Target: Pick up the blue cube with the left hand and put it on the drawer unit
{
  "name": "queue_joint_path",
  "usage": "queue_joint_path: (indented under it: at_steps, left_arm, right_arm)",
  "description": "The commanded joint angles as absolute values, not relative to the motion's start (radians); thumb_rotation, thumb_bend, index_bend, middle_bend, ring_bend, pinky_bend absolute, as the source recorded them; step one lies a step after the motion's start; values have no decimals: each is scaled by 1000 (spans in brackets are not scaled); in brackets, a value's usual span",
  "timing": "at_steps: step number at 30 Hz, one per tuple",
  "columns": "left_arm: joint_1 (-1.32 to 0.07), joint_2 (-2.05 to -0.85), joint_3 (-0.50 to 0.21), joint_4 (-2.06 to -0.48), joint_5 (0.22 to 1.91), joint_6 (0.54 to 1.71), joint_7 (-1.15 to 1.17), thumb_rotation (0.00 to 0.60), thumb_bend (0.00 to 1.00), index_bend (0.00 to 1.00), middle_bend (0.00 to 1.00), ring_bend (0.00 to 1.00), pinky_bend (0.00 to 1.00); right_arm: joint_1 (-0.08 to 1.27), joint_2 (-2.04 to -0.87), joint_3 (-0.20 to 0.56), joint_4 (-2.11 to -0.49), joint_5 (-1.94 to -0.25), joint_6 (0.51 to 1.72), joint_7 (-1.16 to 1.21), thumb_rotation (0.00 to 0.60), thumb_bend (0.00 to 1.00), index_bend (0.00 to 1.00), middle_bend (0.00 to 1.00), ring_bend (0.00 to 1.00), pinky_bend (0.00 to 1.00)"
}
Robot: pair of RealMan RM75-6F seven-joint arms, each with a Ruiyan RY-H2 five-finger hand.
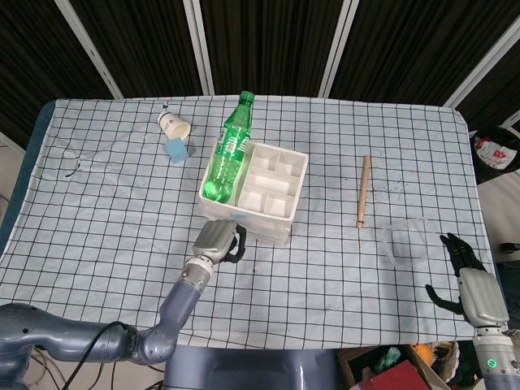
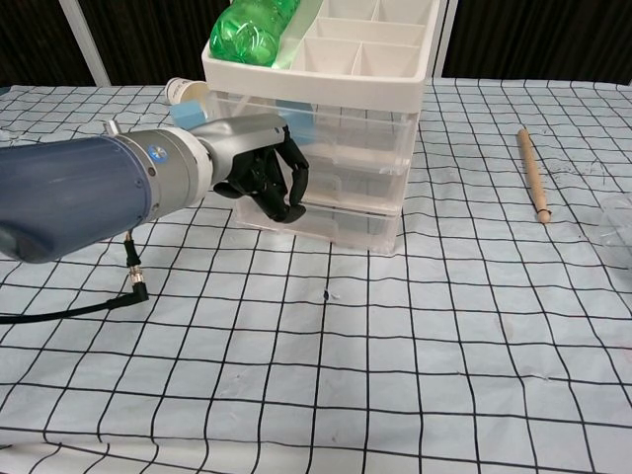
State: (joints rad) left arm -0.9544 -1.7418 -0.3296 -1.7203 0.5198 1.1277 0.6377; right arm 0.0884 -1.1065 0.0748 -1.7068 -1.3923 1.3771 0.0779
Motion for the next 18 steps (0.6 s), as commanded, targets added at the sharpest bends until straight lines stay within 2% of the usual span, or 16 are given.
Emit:
queue_joint_path:
  at_steps: [1,18]
  left_arm:
    - [-963,-1749,-341,-1707,510,1132,637,600,430,625,1000,992,971]
    - [-983,-1754,-357,-1675,474,1153,640,600,429,604,1000,992,971]
  right_arm:
    - [89,-1106,75,-1707,-1391,1376,79,600,258,0,0,6,193]
    - [89,-1105,74,-1707,-1392,1374,82,600,258,0,0,6,193]
